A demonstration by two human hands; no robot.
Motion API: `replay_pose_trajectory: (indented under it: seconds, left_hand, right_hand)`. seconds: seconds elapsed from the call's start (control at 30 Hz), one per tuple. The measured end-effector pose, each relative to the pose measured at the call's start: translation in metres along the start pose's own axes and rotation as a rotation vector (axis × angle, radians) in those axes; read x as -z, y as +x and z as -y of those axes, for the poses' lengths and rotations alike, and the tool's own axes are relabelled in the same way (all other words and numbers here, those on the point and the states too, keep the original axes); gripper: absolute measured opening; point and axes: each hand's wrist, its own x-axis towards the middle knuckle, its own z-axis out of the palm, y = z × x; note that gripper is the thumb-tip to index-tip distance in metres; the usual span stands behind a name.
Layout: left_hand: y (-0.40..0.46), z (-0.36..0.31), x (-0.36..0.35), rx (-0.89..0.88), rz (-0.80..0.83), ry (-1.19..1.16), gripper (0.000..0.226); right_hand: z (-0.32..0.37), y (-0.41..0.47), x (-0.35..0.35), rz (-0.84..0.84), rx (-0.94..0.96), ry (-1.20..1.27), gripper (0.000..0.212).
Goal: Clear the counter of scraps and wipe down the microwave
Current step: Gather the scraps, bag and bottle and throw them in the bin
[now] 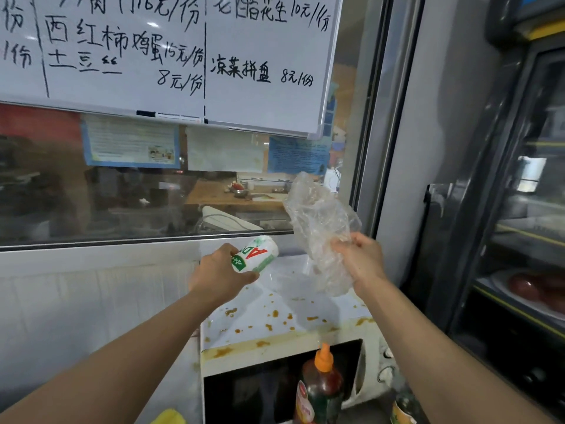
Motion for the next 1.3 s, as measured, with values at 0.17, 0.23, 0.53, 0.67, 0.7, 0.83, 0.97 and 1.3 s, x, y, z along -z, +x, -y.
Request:
replay_pose_trajectory:
  seconds: [0.17,0.23,0.53,0.67,0.7,0.83,0.97,1.3]
  left_hand:
    - [-0.028,0.015,0.02,-0.088,0.052,-0.018,0.059]
    - [-0.044,0.022,0.03,-0.12,0.086,-0.047,0.061]
    - [-0.129,0.041,0.048,-0.239,0.245,-0.06,0.061]
    - [-0.162,0.029,0.041,-0.308,0.31,-0.098,0.061]
    - [-0.172,0.024,0.039,-0.337,0.326,-0.108,0.061]
    - [-0.215,-0.002,0.026,-0.424,0.39,-0.123,0.062]
    - [-0.266,-0.032,0.01,-0.503,0.478,-0.148,0.063]
    - [-0.456,-0.115,-0.012,-0.68,0.675,-0.223,0.054]
  right_hand:
    - [0.005,-0.056,0.005,-0.091,0.015,-0.033,0.005]
    - [0.006,-0.085,0.006,-0.133,0.028,-0.054,0.005]
    - [-0.007,-0.219,0.038,-0.306,0.002,-0.128,0.011]
    - [-0.016,-0.264,0.07,-0.401,-0.013,-0.158,0.006]
    - [-0.017,-0.274,0.079,-0.425,-0.008,-0.183,0.007]
    - [-0.017,-0.317,0.121,-0.509,-0.026,-0.27,0.019]
    - [-0.013,-0.365,0.171,-0.584,-0.024,-0.327,0.015]
    - [-0.006,-0.533,0.322,-0.758,-0.008,-0.499,0.018]
